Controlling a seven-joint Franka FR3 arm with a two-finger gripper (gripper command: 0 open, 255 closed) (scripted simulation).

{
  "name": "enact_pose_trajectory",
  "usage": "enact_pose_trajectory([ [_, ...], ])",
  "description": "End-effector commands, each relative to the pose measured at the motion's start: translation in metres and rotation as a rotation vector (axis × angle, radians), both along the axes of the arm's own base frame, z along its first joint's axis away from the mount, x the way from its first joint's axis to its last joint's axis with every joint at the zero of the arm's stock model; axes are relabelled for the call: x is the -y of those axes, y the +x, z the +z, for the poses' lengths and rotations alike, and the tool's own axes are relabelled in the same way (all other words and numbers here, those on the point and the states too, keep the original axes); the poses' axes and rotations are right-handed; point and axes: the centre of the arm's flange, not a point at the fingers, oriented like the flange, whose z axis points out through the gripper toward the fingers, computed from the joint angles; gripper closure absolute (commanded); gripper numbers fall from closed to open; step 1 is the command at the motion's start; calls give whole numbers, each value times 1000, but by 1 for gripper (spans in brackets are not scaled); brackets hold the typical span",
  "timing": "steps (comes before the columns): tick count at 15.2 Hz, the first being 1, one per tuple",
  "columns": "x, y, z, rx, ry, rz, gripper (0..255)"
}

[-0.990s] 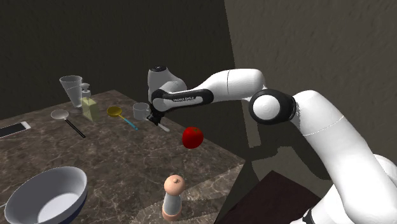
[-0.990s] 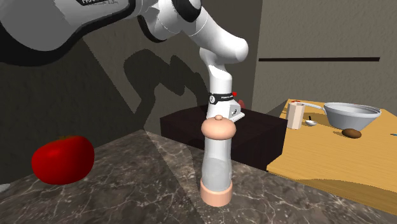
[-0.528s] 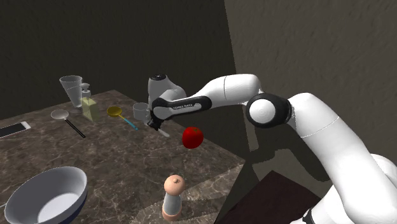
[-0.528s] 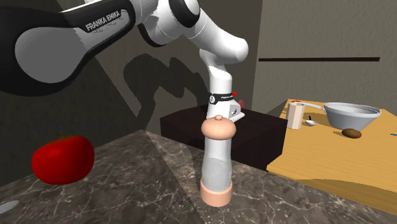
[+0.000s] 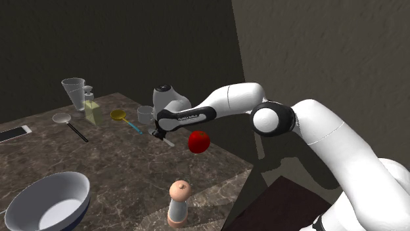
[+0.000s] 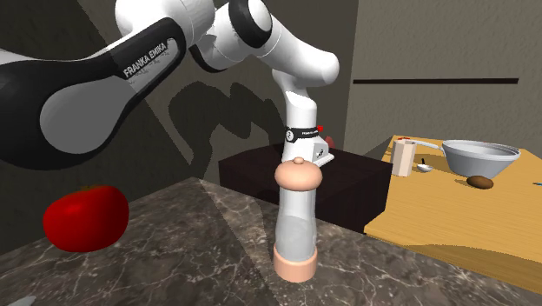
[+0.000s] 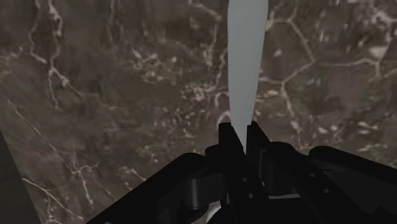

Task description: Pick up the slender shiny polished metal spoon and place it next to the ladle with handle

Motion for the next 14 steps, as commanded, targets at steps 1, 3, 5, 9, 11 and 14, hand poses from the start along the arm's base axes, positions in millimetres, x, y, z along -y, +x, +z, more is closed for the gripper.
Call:
enact_pose_trajectory([
  [1, 0, 1, -1, 1, 0, 0, 255],
  [3, 0, 1, -1, 1, 0, 0, 255],
  [5, 0, 1, -1, 1, 0, 0, 255],
  [9, 0, 1, -1, 1, 0, 0, 0],
  [11, 0, 1, -1, 1, 0, 0, 0],
  [14, -2, -4, 25, 1, 0, 0, 0],
])
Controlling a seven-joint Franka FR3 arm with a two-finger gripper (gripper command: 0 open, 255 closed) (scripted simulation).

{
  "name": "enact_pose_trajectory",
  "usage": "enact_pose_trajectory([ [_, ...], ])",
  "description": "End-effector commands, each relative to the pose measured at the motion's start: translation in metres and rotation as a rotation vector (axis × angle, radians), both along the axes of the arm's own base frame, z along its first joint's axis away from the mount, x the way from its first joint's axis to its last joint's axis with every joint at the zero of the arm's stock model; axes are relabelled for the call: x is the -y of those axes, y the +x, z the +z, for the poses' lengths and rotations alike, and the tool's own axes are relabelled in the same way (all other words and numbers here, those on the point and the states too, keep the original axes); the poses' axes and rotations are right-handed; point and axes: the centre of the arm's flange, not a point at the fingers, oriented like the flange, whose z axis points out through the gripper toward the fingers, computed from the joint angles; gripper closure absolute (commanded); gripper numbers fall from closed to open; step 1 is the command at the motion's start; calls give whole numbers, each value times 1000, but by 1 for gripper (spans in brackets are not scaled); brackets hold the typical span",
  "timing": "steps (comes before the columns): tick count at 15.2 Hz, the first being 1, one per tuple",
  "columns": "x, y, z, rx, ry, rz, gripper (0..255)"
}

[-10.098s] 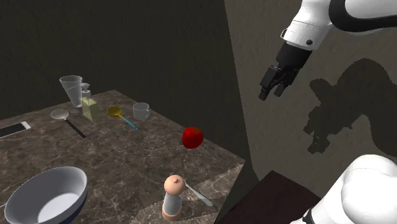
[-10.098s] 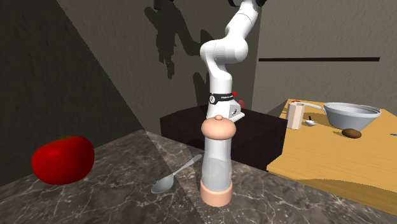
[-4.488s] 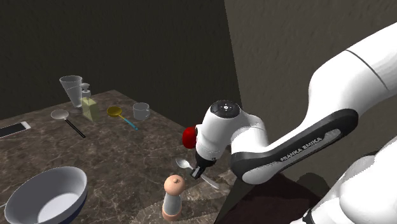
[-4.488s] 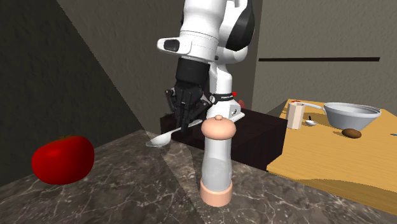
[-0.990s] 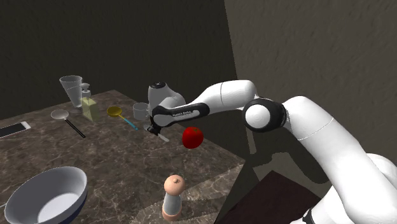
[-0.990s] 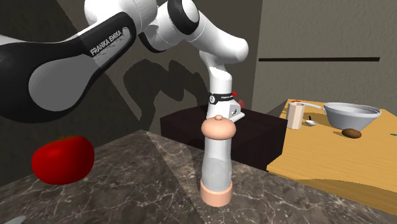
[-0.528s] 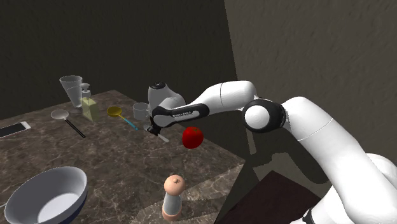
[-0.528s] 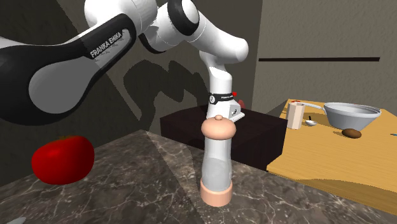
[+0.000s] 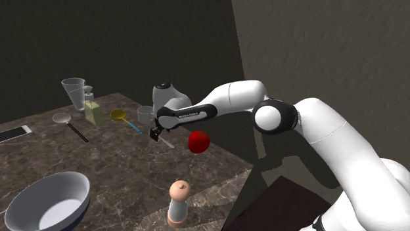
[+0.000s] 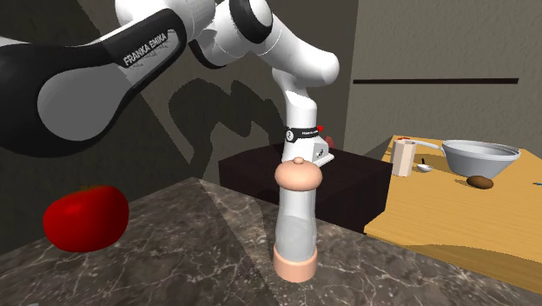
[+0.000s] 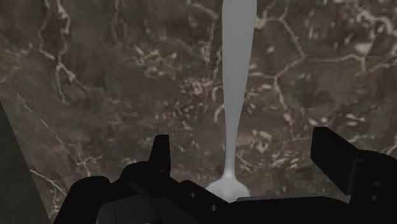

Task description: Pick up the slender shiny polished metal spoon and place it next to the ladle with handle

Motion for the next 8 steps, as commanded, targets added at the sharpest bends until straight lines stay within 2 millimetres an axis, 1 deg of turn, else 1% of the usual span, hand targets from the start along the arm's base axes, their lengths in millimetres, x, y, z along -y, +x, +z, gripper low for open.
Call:
enact_pose_trajectory([
  [1, -2, -5, 25, 0, 0, 0, 0],
  [2, -3, -7, 35, 0, 0, 0, 0],
  [8, -3, -7, 35, 0, 0, 0, 0],
])
